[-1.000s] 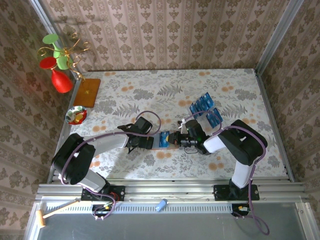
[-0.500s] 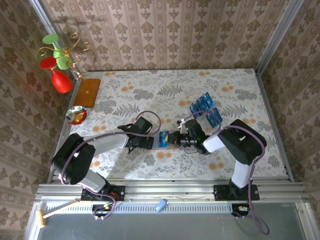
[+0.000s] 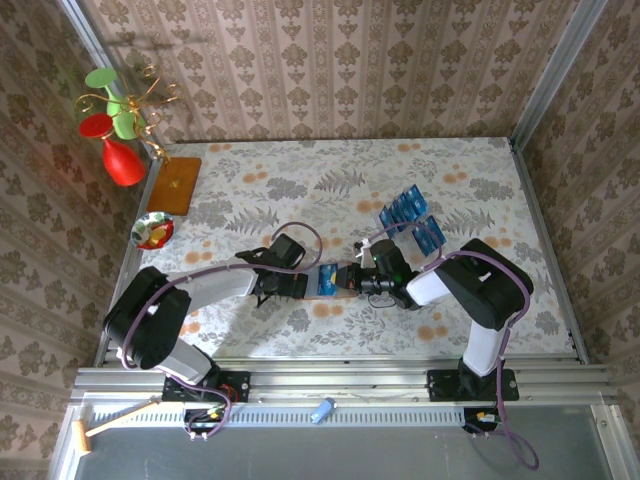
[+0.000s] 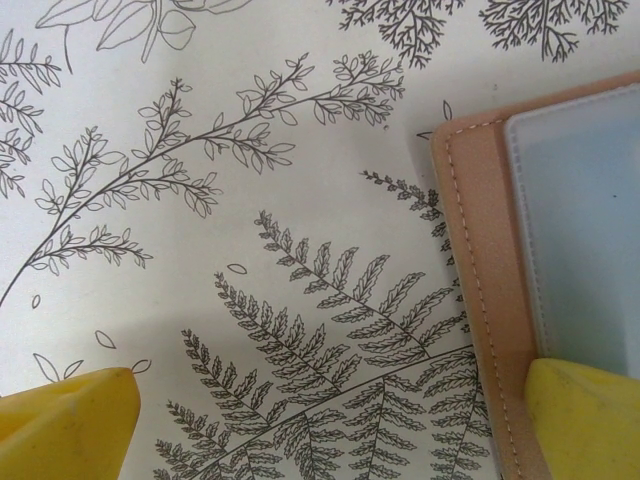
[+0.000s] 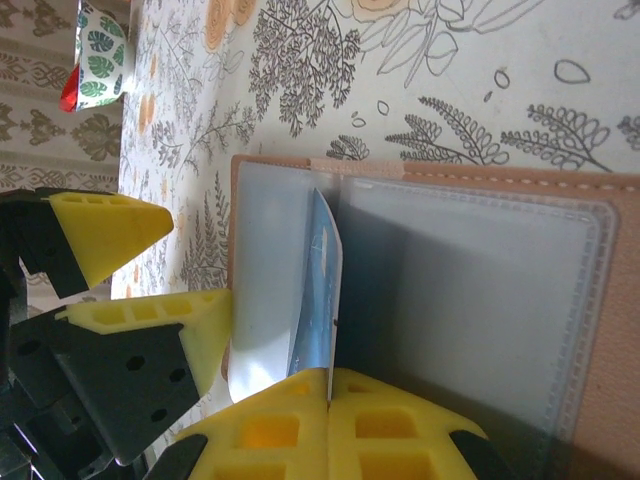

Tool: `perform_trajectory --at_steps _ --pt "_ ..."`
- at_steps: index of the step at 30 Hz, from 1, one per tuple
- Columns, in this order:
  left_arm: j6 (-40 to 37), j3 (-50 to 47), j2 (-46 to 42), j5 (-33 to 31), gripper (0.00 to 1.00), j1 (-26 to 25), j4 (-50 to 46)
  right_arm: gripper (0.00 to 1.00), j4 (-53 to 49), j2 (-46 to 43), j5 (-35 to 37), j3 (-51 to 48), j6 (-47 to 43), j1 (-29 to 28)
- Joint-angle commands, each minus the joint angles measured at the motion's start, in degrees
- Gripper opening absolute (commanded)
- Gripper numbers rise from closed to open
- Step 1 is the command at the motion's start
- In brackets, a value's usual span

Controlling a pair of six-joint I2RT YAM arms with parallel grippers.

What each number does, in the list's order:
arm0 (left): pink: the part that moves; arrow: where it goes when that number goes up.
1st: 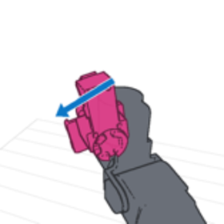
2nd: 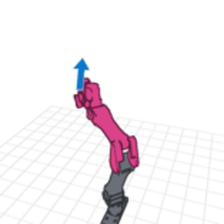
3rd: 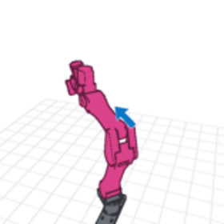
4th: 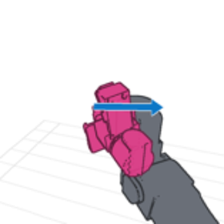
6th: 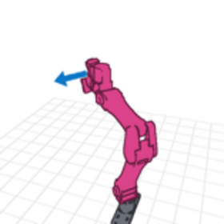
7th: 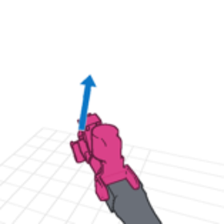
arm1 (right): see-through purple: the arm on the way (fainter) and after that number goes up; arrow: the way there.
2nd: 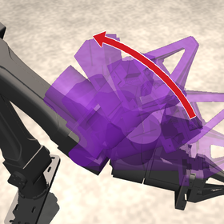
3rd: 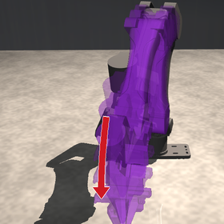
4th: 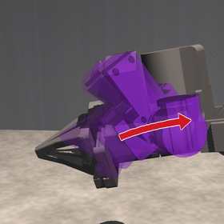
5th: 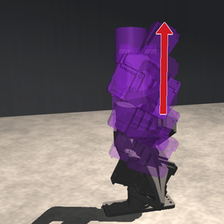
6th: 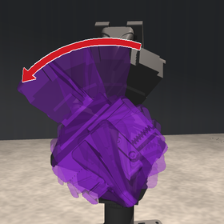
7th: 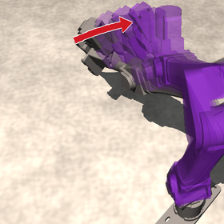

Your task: Put the credit cards into the card holder

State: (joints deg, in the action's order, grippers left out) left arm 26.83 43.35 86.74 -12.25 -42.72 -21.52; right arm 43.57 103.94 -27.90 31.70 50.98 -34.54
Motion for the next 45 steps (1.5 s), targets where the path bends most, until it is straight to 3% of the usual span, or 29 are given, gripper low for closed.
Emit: perform_trajectory --at_steps 1,30,36,45 --pt "0.8 -0.5 -0.3 -0.7 1.0 -0.4 -1.7 0.0 -3.2 0.8 -0.7 -1.8 -1.9 -0.2" --pt "0.9 -0.4 0.2 -0.6 1.0 -0.6 -1.5 0.0 -6.6 6.1 -4.3 2.8 -2.4 0.4" --pt "1.0 -0.4 0.2 -0.7 1.0 -0.7 -1.4 0.22 -10.0 4.5 -4.1 3.9 -3.2 0.6" --pt "1.0 -0.8 0.2 -0.5 1.0 -0.6 0.2 0.57 -25.2 -2.4 -2.1 9.1 -7.5 0.7"
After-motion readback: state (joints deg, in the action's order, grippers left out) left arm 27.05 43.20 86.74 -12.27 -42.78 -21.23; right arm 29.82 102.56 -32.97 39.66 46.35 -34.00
